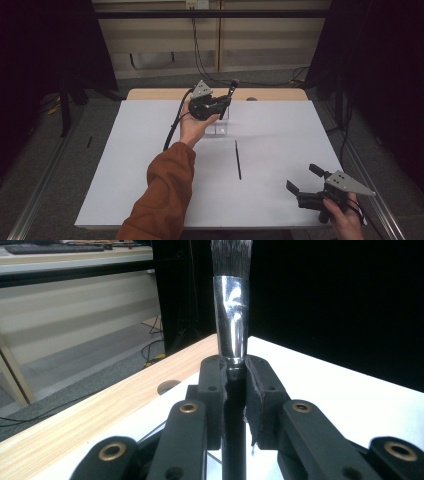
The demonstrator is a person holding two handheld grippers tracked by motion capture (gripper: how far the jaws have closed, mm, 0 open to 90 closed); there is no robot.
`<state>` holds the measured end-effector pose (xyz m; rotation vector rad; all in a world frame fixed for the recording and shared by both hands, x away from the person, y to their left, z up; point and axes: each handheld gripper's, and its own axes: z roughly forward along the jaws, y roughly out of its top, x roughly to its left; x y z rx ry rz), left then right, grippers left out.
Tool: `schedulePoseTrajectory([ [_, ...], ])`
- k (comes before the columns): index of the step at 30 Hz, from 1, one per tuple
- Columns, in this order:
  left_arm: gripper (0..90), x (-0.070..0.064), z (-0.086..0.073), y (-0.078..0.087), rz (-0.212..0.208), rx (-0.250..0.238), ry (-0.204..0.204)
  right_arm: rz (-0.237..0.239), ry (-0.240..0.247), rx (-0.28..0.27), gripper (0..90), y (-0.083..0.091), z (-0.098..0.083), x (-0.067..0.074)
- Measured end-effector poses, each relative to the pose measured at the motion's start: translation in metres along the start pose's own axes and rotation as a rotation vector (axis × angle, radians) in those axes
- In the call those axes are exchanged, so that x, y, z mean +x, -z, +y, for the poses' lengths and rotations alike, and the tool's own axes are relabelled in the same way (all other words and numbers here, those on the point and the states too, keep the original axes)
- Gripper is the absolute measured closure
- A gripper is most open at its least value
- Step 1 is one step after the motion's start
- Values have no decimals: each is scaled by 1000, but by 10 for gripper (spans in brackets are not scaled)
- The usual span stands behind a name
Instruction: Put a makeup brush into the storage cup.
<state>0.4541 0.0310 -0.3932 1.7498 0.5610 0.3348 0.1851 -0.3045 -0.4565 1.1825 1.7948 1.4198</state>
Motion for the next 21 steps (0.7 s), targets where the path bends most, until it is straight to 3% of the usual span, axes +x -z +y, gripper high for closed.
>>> schedulePoseTrajectory([
  [13, 788, 13, -9, -9, 49, -4, 29, 1, 2, 7, 0, 0, -1, -1],
  [16, 788, 13, -8, -11, 48, 0, 12, 2, 3, 6, 0, 0, -1, 0],
  [21, 788, 15, -14, -15, 45, 3, 35, 2, 0, 4, 0, 0, 0, -1],
])
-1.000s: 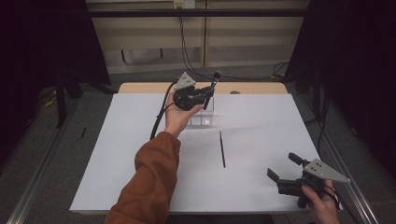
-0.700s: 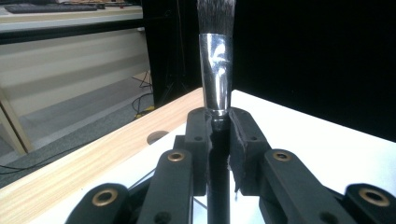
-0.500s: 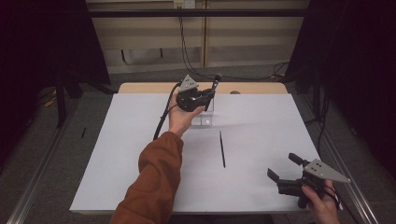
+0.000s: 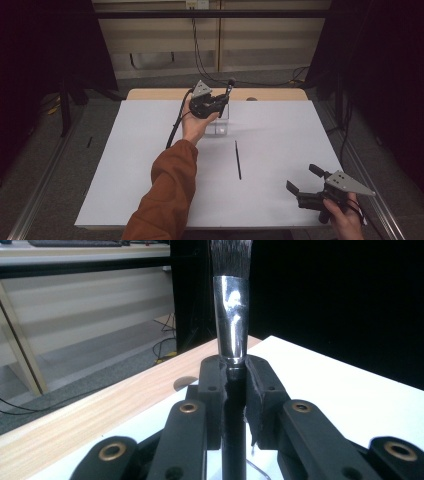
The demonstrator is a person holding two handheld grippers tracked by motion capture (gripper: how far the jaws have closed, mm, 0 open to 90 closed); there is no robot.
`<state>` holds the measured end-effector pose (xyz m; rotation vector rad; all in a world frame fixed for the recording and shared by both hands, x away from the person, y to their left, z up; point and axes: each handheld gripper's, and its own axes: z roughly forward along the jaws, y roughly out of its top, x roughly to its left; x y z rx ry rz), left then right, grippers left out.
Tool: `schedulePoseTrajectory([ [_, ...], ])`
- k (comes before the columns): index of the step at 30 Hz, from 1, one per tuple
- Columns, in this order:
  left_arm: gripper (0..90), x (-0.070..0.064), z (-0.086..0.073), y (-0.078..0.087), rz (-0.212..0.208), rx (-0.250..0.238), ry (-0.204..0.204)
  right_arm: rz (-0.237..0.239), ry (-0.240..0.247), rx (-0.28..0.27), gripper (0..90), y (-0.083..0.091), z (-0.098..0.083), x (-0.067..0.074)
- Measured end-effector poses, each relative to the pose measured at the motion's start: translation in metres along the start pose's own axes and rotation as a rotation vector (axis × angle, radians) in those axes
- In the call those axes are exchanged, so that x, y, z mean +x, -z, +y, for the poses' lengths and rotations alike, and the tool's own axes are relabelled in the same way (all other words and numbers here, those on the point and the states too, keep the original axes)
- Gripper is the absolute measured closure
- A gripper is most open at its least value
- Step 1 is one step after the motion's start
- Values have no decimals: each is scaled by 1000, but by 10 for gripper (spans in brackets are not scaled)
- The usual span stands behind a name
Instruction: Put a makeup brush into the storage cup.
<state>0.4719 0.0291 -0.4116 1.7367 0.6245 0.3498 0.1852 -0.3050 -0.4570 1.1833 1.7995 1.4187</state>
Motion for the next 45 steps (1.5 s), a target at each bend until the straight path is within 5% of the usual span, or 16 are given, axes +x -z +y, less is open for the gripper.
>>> schedulePoseTrajectory([
  [45, 782, 4, -22, 6, -17, 98, -11, 1, 2, 7, 0, -1, 0, 0],
])
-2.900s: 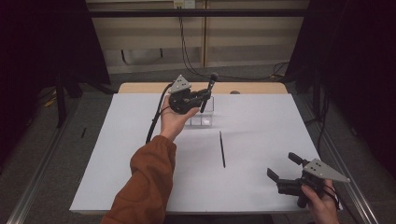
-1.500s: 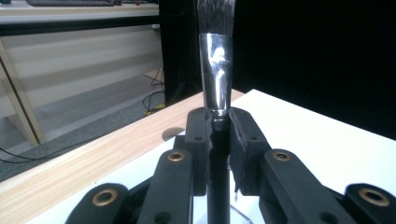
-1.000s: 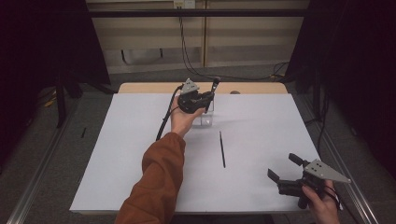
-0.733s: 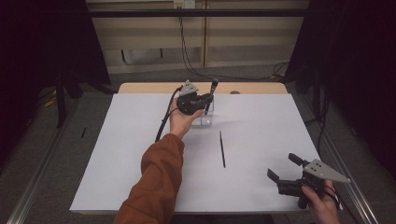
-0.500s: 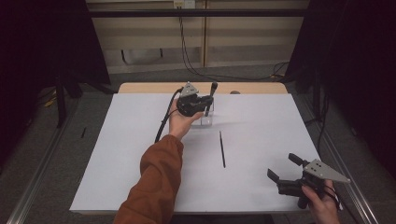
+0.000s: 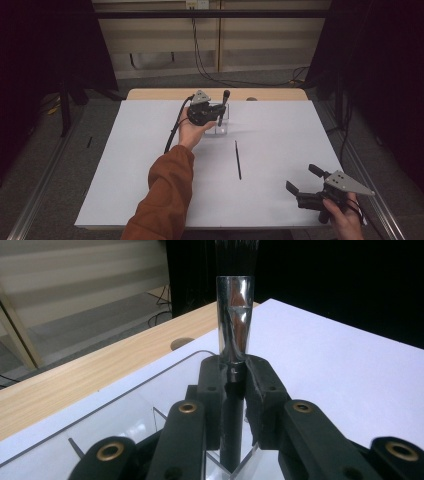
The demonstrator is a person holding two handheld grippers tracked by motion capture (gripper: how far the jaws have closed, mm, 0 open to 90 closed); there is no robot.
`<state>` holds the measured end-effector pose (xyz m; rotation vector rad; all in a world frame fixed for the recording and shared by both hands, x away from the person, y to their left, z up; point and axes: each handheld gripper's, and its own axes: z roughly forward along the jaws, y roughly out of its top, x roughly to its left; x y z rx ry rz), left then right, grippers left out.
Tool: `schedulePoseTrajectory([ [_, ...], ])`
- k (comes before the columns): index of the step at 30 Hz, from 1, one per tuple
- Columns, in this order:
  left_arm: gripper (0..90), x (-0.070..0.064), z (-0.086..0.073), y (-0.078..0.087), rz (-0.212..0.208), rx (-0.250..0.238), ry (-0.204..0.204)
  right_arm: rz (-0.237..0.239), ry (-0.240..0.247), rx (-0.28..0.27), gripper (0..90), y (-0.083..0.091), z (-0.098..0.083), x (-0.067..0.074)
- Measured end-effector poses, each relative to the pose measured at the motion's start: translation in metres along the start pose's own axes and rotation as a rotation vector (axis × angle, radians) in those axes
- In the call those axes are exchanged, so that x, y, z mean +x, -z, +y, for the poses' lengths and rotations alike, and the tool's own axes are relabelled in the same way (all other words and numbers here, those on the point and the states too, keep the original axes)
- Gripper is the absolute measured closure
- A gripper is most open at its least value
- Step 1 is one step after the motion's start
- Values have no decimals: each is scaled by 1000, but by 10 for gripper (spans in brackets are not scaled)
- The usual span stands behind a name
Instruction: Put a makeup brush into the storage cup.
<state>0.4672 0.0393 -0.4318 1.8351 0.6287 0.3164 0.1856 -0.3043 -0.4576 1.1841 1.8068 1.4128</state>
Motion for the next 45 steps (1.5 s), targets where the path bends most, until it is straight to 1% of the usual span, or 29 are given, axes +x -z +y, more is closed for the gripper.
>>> schedulePoseTrajectory([
  [2, 777, 1, 0, 1, 6, 0, 4, 1, 0, 0, 0, 0, 0, 0],
  [4, 752, 1, 0, 1, 8, 2, 4, 0, 0, -1, 0, 0, 0, 0],
  [5, 735, 1, 1, 1, 2, -1, 7, 0, -1, -1, 0, 0, 0, 0],
  [6, 735, 1, 1, 2, 8, -2, 3, 0, 0, 0, 0, 0, 0, 0],
  [7, 731, 1, 2, 3, 11, -9, 11, 0, -1, 0, 0, 0, 0, 0],
  [8, 724, 1, 2, 3, 5, -11, 18, 0, 0, 0, 0, 0, 0, 0],
  [10, 680, 2, 2, 3, 11, -7, 17, 1, 1, 0, 0, 0, 0, 0],
  [12, 664, 2, 2, 4, -1, -17, 22, 2, 3, 0, 0, 0, 0, 0],
  [13, 646, 1, 2, 4, 7, -13, 21, 1, 0, 0, 0, 0, 0, 0],
  [15, 610, 1, 3, 5, 2, -23, 18, 0, -2, 0, 0, 0, 0, 0],
  [16, 574, 1, 4, 6, 16, -18, 18, 1, -2, -1, 0, 0, 0, 0],
  [17, 507, 1, 5, 7, 24, -20, 14, 0, -1, -2, 0, 0, 0, 0],
  [18, 472, 0, 5, 8, 28, -25, 9, 0, 0, -1, 0, 0, 0, 0],
  [20, 425, -1, 6, 11, 24, -41, 23, 1, -1, -2, 0, 0, 0, 0],
  [22, 340, -2, 7, 14, 41, -36, 13, 0, 0, -3, 0, 0, 0, 0],
  [24, 262, -3, 8, 17, 52, -37, 29, 0, -1, -3, 0, 0, 0, 0],
  [26, 162, -5, 8, 21, 34, -47, 66, 0, 1, -3, 0, 0, 0, 0],
  [28, 130, -8, 8, 24, 38, -48, 55, -1, -2, -3, 0, 0, 0, 0],
  [29, 117, -9, 8, 26, 28, -40, 56, -1, -1, -3, 0, 0, 0, 0],
  [30, 102, -10, 8, 28, 31, -40, 56, -1, 1, -2, 0, 0, 0, 0],
  [32, 78, -11, 9, 34, 33, -49, 65, -1, -4, -2, 0, 0, 0, 0],
  [34, 53, -11, 9, 39, 26, -57, 79, -2, 0, -2, 0, 0, 0, 0],
  [35, 49, -11, 9, 41, 20, -67, 87, -3, -2, -3, 0, 0, 0, 0],
  [37, 32, -11, 9, 46, 31, -56, 93, -4, -3, -3, 0, 0, 0, 0],
  [38, 24, -11, 9, 49, 37, -54, 89, -3, -1, -2, 0, 0, 0, 0],
  [41, 23, -12, 7, 57, 42, -69, 85, -4, -1, -2, 0, 0, 0, 0],
  [43, 21, -12, 6, 62, 45, -64, 90, -4, -1, -2, 0, 0, 0, 0],
  [44, 21, -12, 4, 65, 53, -62, 83, -4, -2, -1, 0, 0, 0, 0],
  [45, 21, -13, 3, 68, 50, -67, 81, -4, -2, -1, 0, 0, 0, 0],
])
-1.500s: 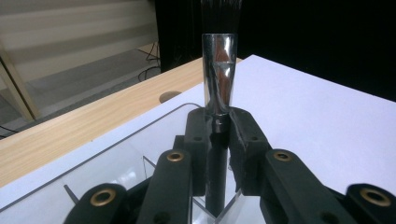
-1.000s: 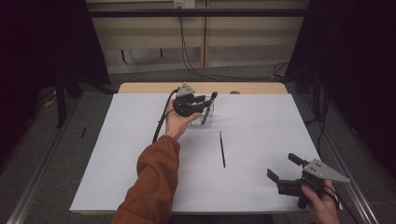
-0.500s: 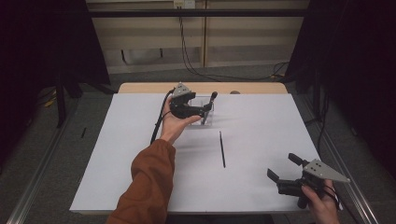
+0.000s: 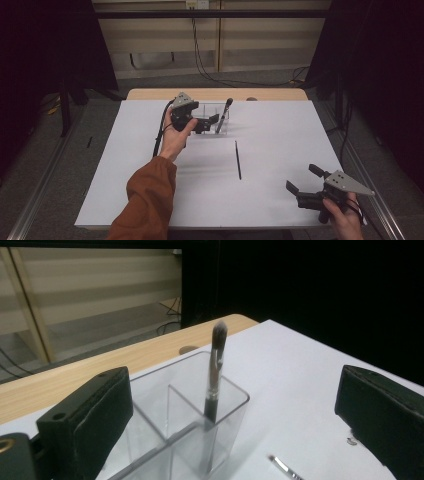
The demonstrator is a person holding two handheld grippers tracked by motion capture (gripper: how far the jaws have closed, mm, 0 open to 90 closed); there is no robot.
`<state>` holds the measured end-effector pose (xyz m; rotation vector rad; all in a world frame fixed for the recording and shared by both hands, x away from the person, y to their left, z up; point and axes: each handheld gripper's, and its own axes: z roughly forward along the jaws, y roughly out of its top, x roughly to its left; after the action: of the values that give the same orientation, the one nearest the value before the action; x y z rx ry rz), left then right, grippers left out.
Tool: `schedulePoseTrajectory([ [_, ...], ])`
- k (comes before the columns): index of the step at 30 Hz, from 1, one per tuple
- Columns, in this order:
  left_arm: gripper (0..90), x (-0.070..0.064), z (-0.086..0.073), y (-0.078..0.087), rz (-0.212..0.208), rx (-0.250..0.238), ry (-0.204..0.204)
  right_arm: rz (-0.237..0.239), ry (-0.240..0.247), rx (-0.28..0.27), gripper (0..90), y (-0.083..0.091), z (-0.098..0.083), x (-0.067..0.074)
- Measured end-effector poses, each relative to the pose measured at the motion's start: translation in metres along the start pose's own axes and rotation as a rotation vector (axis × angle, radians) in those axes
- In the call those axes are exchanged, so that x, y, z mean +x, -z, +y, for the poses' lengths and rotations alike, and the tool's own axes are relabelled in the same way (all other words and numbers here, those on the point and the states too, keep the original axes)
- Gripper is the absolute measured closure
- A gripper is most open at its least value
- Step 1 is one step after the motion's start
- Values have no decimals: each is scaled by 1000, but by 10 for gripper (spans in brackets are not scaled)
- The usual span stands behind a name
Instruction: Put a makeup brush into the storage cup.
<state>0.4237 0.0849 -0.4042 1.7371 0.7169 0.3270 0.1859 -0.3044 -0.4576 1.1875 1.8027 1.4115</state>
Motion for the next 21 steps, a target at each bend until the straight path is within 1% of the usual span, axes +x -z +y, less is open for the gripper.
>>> schedulePoseTrajectory([
  [2, 20, 1, -2, 6, 9, 1, 4, 0, 0, 0, 0, 0, 0, 0],
  [4, 15, 1, -3, 12, 7, 2, 8, -1, 0, 0, 0, 0, 0, 0],
  [7, 16, -1, -4, 20, 23, 3, -17, -2, 0, 1, 0, 0, 0, 0],
  [10, 18, -1, -4, 29, 33, -1, -12, 0, 2, 2, 0, 0, 0, 0],
  [11, 18, -1, -5, 32, 40, 1, -21, 0, 3, 2, 0, 0, 0, 0],
  [12, 21, -2, -6, 34, 49, 13, -37, -1, 3, 1, 0, 0, 0, 0],
  [13, 24, -2, -7, 37, 53, 22, -43, -2, 3, 1, 0, 0, 0, 0],
  [15, 26, -2, -9, 44, 66, 21, -38, -3, 2, 2, 0, 0, 0, 0],
  [16, 26, -2, -11, 47, 65, 15, -33, -4, 1, 2, 0, 0, 0, 0],
  [17, 27, -1, -12, 50, 73, 17, -37, -5, 2, 1, 0, 0, 0, 0],
  [19, 28, -1, -14, 56, 76, 24, -39, -5, 1, 1, 0, 0, 0, 0],
  [21, 28, -1, -16, 62, 73, 16, -30, -5, 4, 2, 0, 0, 0, 0],
])
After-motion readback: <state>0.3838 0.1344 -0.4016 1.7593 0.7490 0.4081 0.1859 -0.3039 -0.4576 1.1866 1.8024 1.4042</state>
